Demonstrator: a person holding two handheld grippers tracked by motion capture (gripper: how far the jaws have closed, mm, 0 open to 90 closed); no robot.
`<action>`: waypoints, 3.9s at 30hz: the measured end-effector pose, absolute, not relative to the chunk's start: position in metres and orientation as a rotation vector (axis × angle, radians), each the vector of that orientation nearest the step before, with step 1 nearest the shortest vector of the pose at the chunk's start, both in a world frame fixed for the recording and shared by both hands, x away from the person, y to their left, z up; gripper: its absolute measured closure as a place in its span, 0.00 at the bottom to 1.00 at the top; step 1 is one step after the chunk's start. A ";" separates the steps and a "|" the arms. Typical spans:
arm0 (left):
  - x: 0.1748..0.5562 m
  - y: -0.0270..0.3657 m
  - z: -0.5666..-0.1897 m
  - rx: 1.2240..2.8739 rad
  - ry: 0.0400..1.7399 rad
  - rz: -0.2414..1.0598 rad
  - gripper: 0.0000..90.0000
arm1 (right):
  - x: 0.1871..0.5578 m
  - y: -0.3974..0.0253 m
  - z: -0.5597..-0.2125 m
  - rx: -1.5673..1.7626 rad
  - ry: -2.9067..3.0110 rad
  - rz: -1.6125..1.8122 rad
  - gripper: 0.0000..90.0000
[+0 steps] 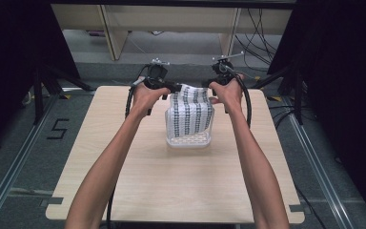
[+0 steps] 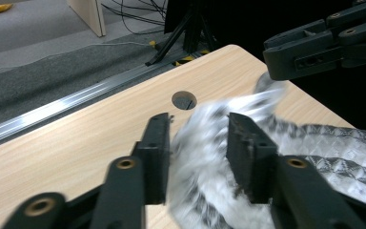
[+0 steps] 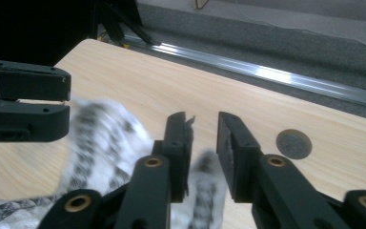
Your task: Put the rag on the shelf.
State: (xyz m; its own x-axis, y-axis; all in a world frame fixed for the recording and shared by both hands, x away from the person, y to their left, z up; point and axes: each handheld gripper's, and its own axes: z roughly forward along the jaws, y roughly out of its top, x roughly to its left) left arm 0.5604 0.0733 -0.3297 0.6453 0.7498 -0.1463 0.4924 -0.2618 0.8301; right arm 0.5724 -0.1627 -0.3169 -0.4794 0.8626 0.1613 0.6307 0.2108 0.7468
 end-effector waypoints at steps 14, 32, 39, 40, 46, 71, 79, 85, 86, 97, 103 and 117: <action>0.550 0.089 -0.322 1.879 0.993 0.357 0.62 | 0.566 -0.163 -0.312 1.382 2.212 1.139 0.78; 0.520 0.105 -0.307 1.831 0.983 0.374 0.57 | 0.540 -0.170 -0.300 1.320 2.240 1.167 0.71; 0.511 0.107 -0.303 1.837 0.971 0.371 0.54 | 0.530 -0.173 -0.297 1.313 2.237 1.197 0.67; 0.511 0.107 -0.303 1.837 0.971 0.371 0.53 | 0.530 -0.173 -0.297 1.313 2.237 1.197 0.67; 0.499 0.106 -0.303 1.841 0.973 0.371 0.48 | 0.517 -0.174 -0.292 1.231 2.241 1.225 0.64; 0.448 0.112 -0.310 1.832 0.907 0.323 0.42 | 0.471 -0.183 -0.300 1.141 2.263 1.300 0.57; 0.436 0.115 -0.318 1.825 0.898 0.316 0.42 | 0.461 -0.185 -0.309 1.137 2.278 1.315 0.56; 0.426 0.115 -0.323 1.826 0.884 0.305 0.42 | 0.450 -0.186 -0.314 1.121 2.282 1.306 0.55; 0.425 0.115 -0.325 1.819 0.879 0.304 0.42 | 0.449 -0.185 -0.315 1.112 2.277 1.317 0.55; 0.412 0.120 -0.335 1.817 0.870 0.310 0.42 | 0.436 -0.185 -0.325 1.089 2.309 1.321 0.55; 0.407 0.122 -0.340 1.815 0.866 0.307 0.42 | 0.431 -0.183 -0.329 1.081 2.318 1.345 0.54; 0.392 0.124 -0.352 1.821 0.841 0.294 0.40 | 0.419 -0.185 -0.337 1.037 2.331 1.348 0.53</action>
